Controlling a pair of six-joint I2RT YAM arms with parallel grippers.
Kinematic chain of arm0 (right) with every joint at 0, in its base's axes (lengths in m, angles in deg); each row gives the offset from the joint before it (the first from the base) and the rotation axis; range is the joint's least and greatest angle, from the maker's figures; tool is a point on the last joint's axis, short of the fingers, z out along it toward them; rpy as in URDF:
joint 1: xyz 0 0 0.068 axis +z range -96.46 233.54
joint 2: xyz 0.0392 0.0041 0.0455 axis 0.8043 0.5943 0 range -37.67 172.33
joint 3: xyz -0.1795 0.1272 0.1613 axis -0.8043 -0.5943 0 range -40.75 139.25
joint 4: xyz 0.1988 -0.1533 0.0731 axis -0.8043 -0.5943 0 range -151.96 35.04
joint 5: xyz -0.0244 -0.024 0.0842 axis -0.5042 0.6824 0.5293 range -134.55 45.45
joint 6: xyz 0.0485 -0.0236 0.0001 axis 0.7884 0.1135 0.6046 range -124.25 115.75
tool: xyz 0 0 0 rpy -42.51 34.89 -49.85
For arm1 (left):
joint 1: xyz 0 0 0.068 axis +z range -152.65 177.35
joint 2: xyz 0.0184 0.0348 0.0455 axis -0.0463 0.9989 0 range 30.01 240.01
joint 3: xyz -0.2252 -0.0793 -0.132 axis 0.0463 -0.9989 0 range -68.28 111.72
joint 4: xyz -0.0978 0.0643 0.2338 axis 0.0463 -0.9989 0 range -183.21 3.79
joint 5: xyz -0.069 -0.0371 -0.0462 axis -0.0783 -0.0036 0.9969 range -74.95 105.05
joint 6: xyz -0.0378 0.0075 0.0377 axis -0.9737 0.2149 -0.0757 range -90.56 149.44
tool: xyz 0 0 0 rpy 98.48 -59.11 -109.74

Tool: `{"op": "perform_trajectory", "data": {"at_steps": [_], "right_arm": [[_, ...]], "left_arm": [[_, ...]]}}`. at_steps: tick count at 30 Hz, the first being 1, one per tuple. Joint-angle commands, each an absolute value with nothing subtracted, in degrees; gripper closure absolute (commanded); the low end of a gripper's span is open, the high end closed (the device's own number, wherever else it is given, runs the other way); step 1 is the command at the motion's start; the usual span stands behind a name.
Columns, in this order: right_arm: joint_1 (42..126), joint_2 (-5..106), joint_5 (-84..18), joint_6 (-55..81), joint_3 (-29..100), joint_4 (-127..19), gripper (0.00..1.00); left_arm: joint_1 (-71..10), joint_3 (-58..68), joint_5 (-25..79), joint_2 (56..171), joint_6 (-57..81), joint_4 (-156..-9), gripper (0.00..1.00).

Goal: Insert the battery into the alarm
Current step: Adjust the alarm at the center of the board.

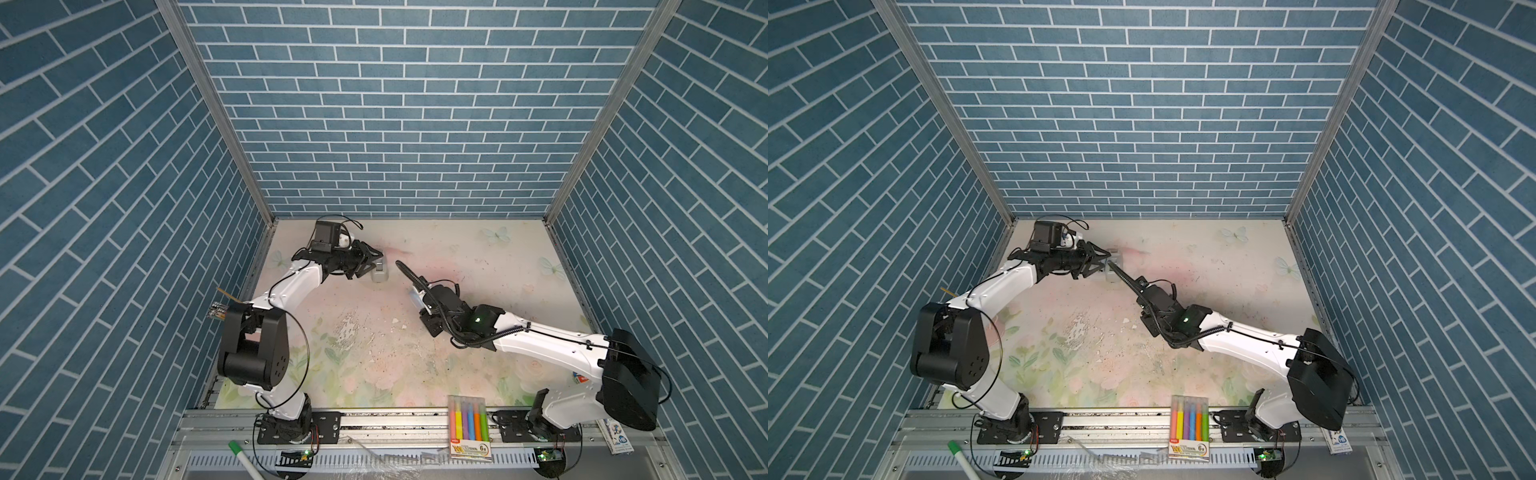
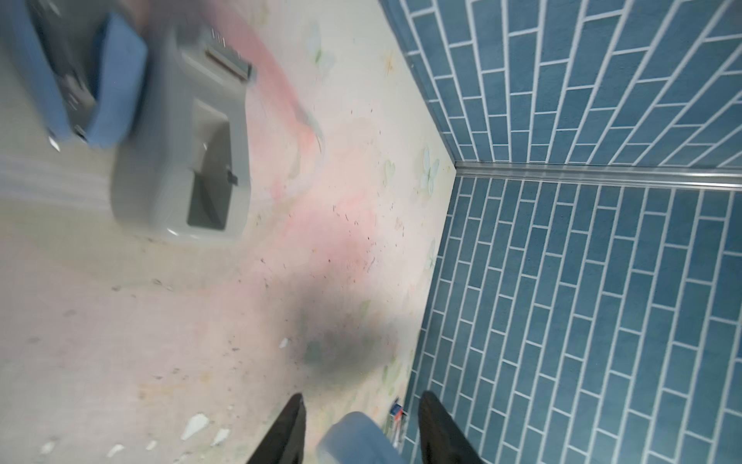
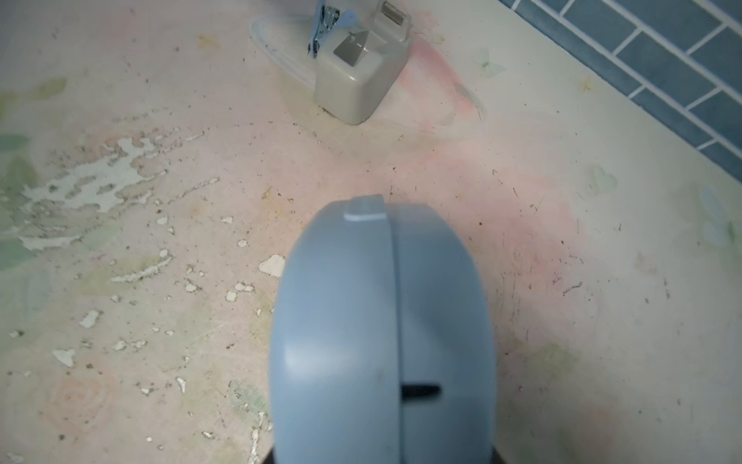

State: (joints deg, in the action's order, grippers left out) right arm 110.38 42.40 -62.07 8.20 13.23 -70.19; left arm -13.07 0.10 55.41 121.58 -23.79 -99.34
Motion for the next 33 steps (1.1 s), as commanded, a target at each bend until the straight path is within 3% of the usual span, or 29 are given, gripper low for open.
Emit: {"op": "perform_trajectory", "data": {"at_steps": [1, 4, 10, 18, 24, 28, 33], "right_arm": [[106.92, 38.03, -55.22, 18.31, 12.09, -68.44, 0.95], [103.00, 35.28, -48.33, 23.72, 10.74, -67.33, 0.96], [96.05, 32.06, -35.02, 32.76, 8.39, -62.64, 1.00], [90.78, 30.10, -20.33, 45.28, 3.33, -48.70, 1.00], [89.51, 30.35, -14.30, 51.89, 0.94, -39.28, 1.00], [89.26, 31.23, -10.93, 54.79, 0.63, -35.37, 1.00], [89.12, 30.37, -9.53, 55.69, -0.40, -34.26, 1.00]], "left_arm": [[-13.25, -5.19, 48.91, 112.10, -16.01, -95.24, 0.55], [-14.06, -14.24, 47.04, 104.43, -16.06, -88.28, 0.48], [-15.72, -24.81, 60.83, 99.04, -14.03, -79.42, 0.47], [-18.03, -40.85, 64.14, 93.34, -30.77, -48.31, 0.11], [-19.87, -43.28, 66.48, 108.21, -51.90, -10.90, 0.12], [-23.30, -39.98, 68.41, 114.53, -52.14, -10.40, 0.23], [-25.16, -38.48, 66.85, 111.95, -50.15, -10.98, 0.20]]}}
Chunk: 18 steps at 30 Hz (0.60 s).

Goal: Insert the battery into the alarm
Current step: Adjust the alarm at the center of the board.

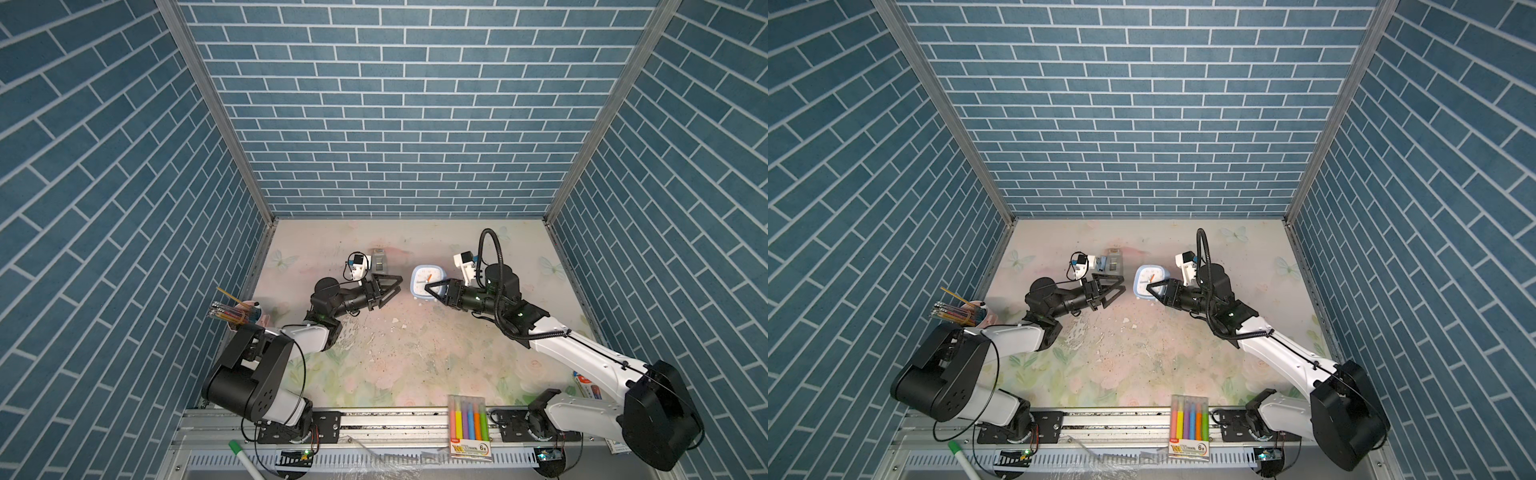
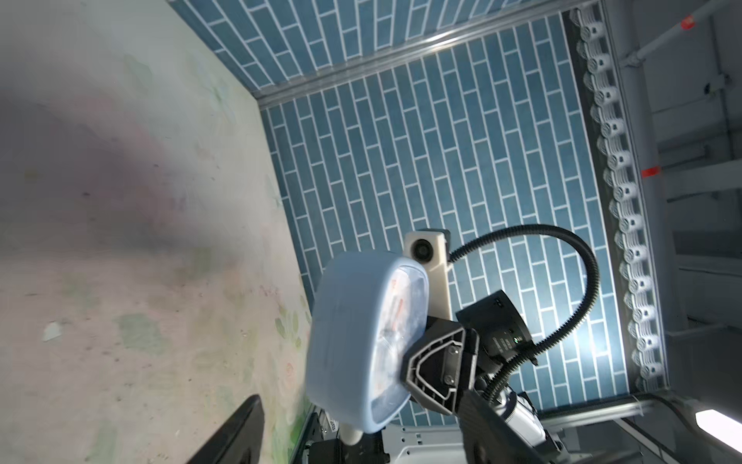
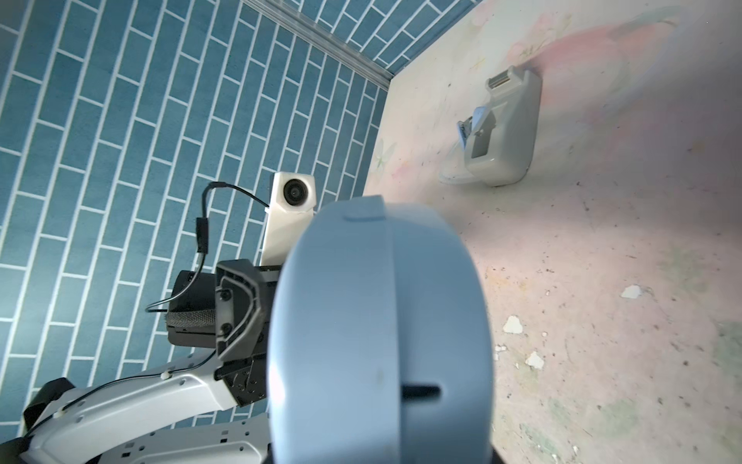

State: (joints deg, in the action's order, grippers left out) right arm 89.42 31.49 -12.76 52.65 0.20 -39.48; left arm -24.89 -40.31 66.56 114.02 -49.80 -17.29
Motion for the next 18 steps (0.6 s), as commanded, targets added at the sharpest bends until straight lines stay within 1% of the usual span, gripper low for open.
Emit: {"op": "perform_trajectory", "data": {"at_steps": [1, 6, 12, 18], "right_arm": [[89.05, 30.18, -9.37, 55.65, -0.50, -34.12, 1.00], [89.05, 30.35, -7.13, 56.60, -0.39, -32.20, 1.00], [89.05, 30.38, -5.59, 58.09, -1.35, -29.17, 1.00], [89.05, 30.70, -4.29, 60.47, -2.41, -23.41, 1.00]], "left_arm": [[-25.16, -38.35, 66.71, 111.69, -49.95, -11.03, 0.19], [-25.16, -38.21, 67.83, 113.06, -50.31, -10.71, 0.19], [-25.41, -36.89, 69.62, 111.64, -50.46, -10.78, 0.18], [-26.07, -36.31, 70.55, 111.73, -50.71, -10.65, 0.17]]}}
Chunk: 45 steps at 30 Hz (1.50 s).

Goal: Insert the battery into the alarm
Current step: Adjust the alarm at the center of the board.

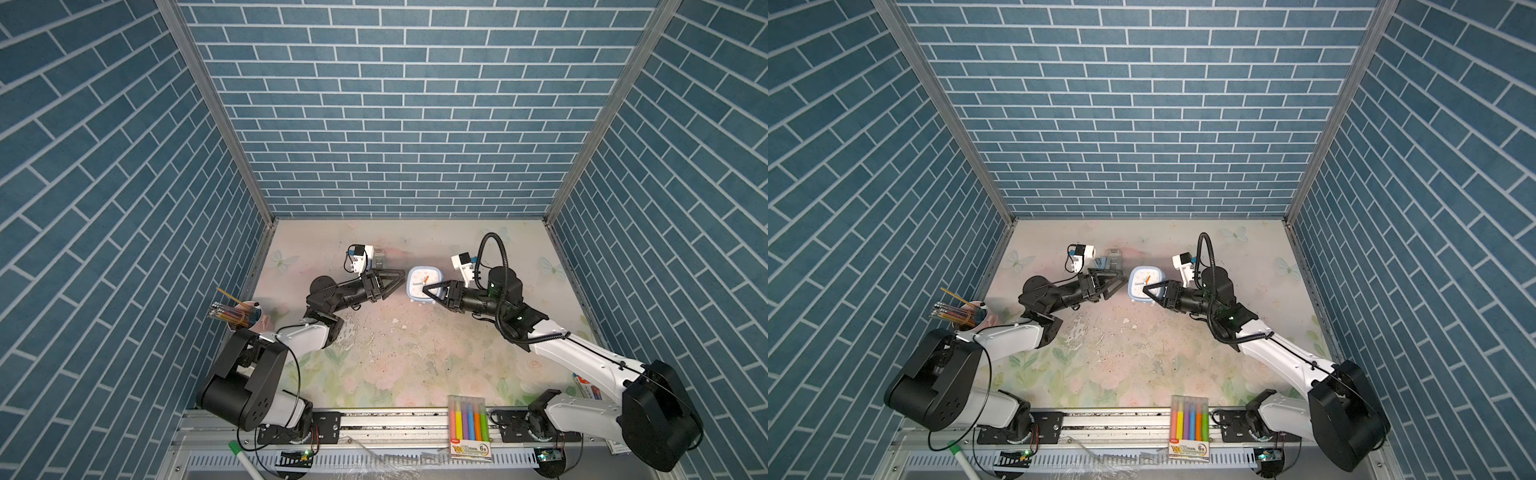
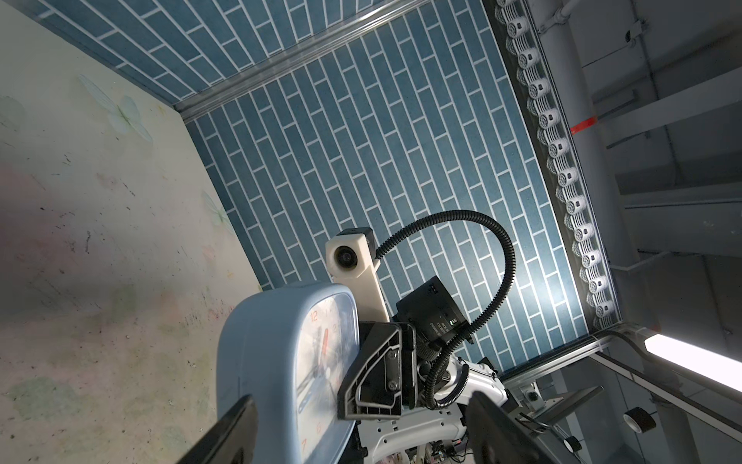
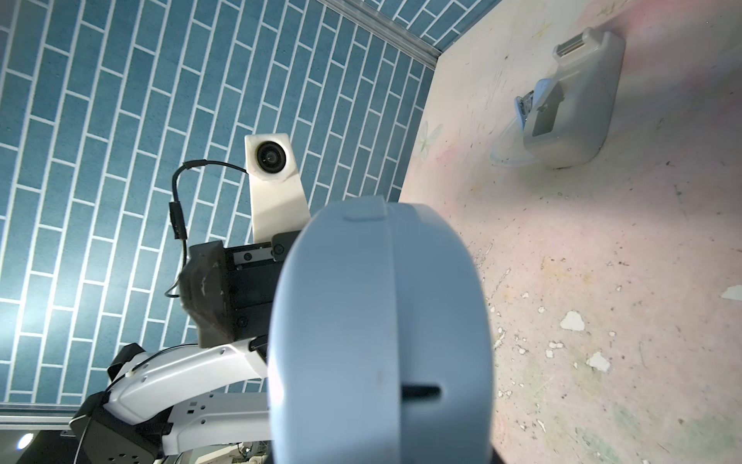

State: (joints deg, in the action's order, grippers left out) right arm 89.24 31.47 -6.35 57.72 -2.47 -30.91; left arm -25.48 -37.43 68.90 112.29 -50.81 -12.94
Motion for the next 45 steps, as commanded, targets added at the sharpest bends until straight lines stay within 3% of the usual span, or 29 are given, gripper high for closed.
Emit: {"op": "perform_trajectory", "data": {"at_steps": [1, 11, 14, 18, 41, 43, 45], "right_arm": [[89.00, 30.95, -3.97, 60.96, -2.48, -22.35, 1.00], [89.14, 31.27, -1.85, 61.27, -1.83, -21.82, 1.00], [89.40, 32.50, 0.34, 61.16, -1.29, -21.47, 1.00], [89.95, 34.09, 1.97, 61.22, -0.50, -21.08, 1.00], [90.98, 36.66, 1.05, 60.74, 0.29, -21.52, 1.00], [90.99, 36.30, 0.60, 60.33, 0.13, -22.53, 0.96], [90.90, 35.70, -0.28, 59.12, 0.28, -24.69, 0.86]], "left_arm": [[-26.28, -36.27, 70.82, 111.91, -50.51, -10.76, 0.17], [-27.04, -37.05, 70.49, 114.62, -49.96, -10.78, 0.19], [-27.29, -35.03, 72.92, 115.49, -50.27, -10.89, 0.26], [-27.27, -33.61, 73.72, 116.19, -50.79, -10.84, 0.29], [-28.67, -34.00, 72.74, 117.19, -50.53, -10.81, 0.63], [-28.67, -34.23, 72.54, 117.17, -50.57, -10.89, 0.66], [-28.60, -34.39, 72.28, 117.15, -50.46, -10.90, 0.69]]}}
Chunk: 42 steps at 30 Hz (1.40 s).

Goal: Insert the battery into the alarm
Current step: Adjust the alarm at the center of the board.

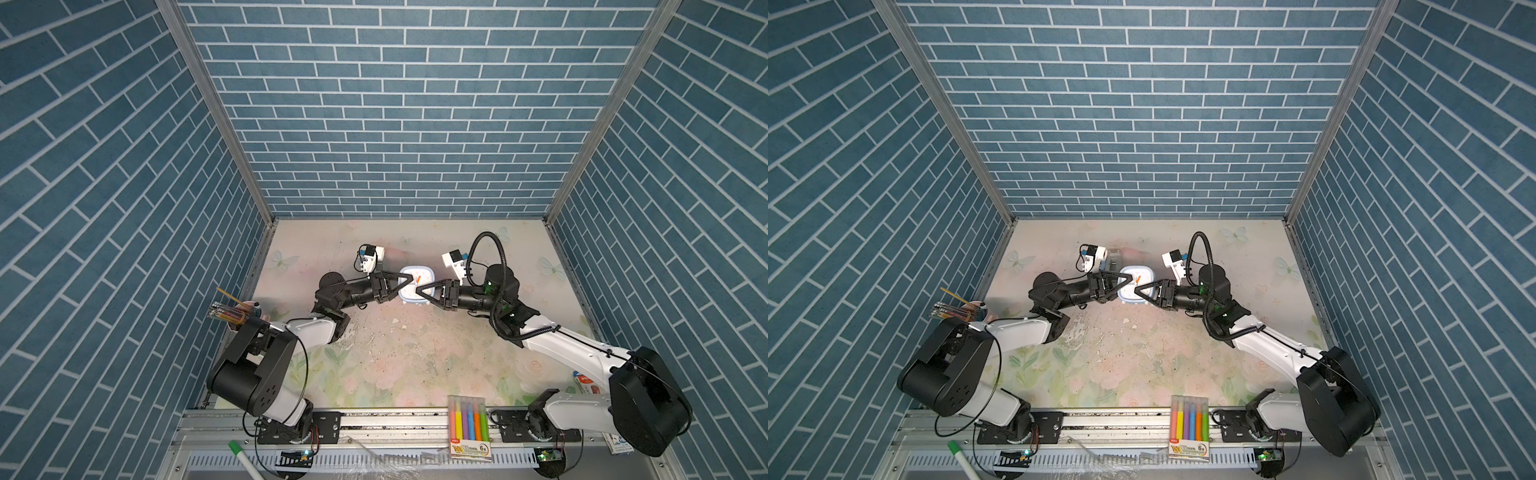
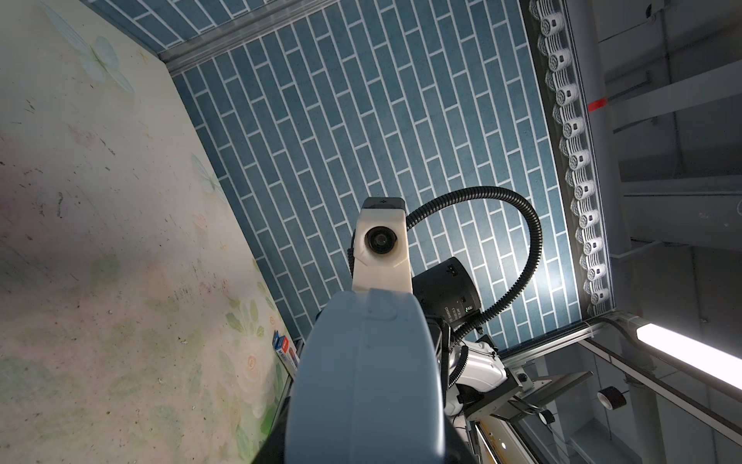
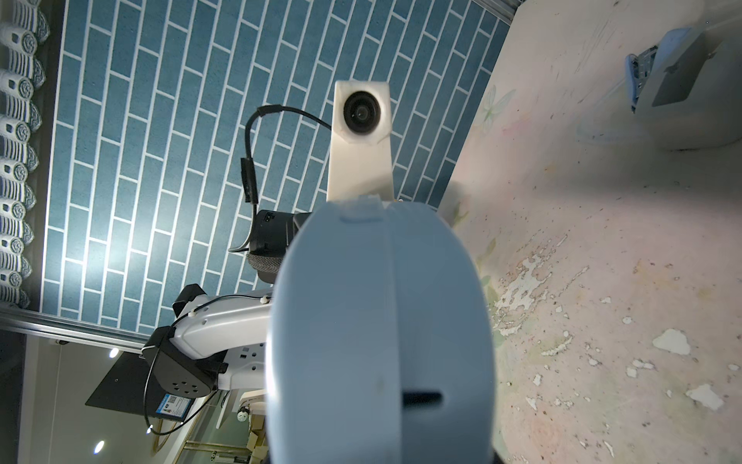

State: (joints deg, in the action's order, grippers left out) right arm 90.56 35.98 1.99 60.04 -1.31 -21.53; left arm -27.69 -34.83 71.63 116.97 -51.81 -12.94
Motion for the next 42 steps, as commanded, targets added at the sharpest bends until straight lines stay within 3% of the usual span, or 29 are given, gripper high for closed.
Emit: {"op": "perform_trajectory", "data": {"at_steps": [1, 7, 13, 20, 25, 28, 36, 42], "right_arm": [[90.87, 35.27, -0.80, 58.27, 0.42, -26.27, 0.77], [90.38, 31.55, -5.76, 51.42, 2.30, -39.58, 0.32], [89.16, 25.10, -13.09, 45.35, 2.00, -51.10, 0.07], [84.43, 17.19, -33.72, 40.84, 3.46, -74.93, 0.05], [80.91, 16.36, -43.26, 42.45, 3.33, -86.05, 0.07], [80.44, 16.24, -43.34, 43.35, 2.09, -86.47, 0.09], [80.00, 16.73, -41.80, 43.91, 1.38, -85.49, 0.10], [79.69, 16.52, -40.47, 43.69, 1.20, -84.89, 0.10]], "left_arm": [[-28.68, -34.56, 72.03, 117.27, -50.45, -10.89, 0.71], [-28.59, -34.87, 71.15, 118.74, -50.55, -11.13, 0.78], [-28.66, -34.96, 70.12, 120.29, -50.66, -11.41, 0.84], [-28.55, -36.30, 67.48, 122.11, -47.60, -16.48, 0.84], [-28.81, -36.28, 60.22, 121.13, -34.33, -45.89, 0.80], [-29.62, -35.81, 57.13, 122.21, -29.59, -55.33, 0.79], [-30.44, -36.36, 57.22, 132.18, -33.22, -48.59, 0.81], [-30.86, -35.05, 55.28, 132.52, -30.17, -53.15, 0.80]]}}
